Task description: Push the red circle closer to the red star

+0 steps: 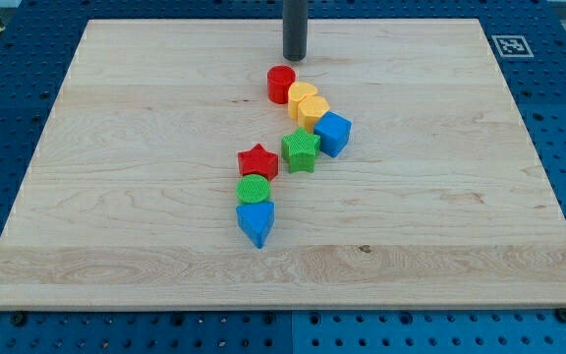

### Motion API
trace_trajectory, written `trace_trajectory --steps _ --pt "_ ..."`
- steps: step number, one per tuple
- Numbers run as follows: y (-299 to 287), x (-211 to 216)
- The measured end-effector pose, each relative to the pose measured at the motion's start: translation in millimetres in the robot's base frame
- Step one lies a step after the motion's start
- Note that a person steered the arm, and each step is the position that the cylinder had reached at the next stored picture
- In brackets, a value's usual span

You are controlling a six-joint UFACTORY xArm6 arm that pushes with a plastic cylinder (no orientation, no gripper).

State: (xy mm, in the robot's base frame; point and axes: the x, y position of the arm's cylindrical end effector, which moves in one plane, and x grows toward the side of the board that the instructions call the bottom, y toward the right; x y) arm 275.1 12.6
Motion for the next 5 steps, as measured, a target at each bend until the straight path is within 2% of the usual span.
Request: trace_trajectory --steps 5 --pt "-15.3 53.7"
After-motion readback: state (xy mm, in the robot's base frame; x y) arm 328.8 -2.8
